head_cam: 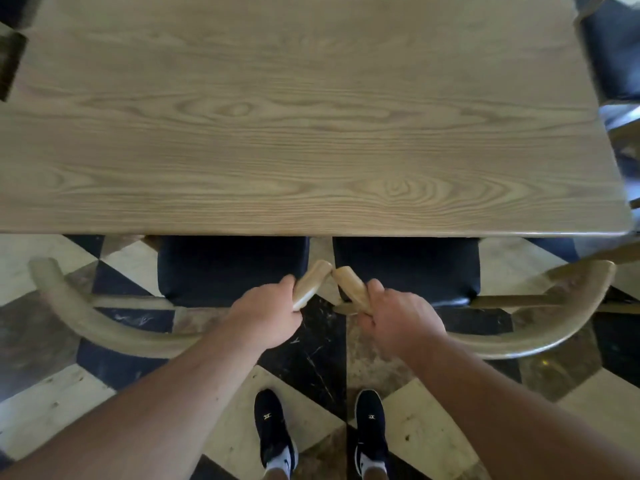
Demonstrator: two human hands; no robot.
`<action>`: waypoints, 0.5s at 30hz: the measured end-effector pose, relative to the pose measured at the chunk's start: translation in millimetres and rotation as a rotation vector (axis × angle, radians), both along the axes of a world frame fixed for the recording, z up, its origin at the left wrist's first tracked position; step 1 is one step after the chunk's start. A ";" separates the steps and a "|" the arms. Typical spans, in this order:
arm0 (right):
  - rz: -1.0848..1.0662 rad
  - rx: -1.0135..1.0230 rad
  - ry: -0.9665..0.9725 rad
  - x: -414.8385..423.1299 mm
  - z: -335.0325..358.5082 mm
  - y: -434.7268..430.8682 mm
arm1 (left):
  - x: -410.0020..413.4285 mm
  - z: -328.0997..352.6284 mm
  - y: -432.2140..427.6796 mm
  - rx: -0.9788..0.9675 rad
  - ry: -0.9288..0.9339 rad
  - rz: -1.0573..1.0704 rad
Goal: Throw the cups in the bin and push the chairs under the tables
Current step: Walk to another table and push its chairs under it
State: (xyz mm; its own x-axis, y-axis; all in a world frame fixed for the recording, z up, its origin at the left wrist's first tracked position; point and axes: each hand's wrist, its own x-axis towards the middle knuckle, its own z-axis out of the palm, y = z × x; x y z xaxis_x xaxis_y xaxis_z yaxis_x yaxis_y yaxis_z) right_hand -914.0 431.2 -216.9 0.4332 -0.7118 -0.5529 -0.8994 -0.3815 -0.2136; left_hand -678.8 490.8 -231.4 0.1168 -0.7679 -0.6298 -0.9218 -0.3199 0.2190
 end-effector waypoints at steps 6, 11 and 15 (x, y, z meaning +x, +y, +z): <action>-0.003 0.010 0.005 0.6 -1.5 -2.5 | 1.8 -0.5 11.5 0.005 -0.021 -0.032; 0.009 -0.011 -0.006 -1.5 -5.3 -2.3 | -1.6 -6.6 14.8 -0.014 -0.033 -0.054; 0.007 -0.022 -0.014 -0.3 -3.0 -1.8 | -0.8 -3.6 12.5 -0.009 -0.039 -0.055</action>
State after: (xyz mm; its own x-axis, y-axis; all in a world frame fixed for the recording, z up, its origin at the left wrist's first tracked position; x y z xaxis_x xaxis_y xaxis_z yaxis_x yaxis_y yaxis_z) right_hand -914.3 429.5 -219.9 0.4457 -0.7209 -0.5307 -0.8937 -0.3925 -0.2175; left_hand -679.5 503.3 -235.0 0.0981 -0.7794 -0.6188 -0.9458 -0.2663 0.1856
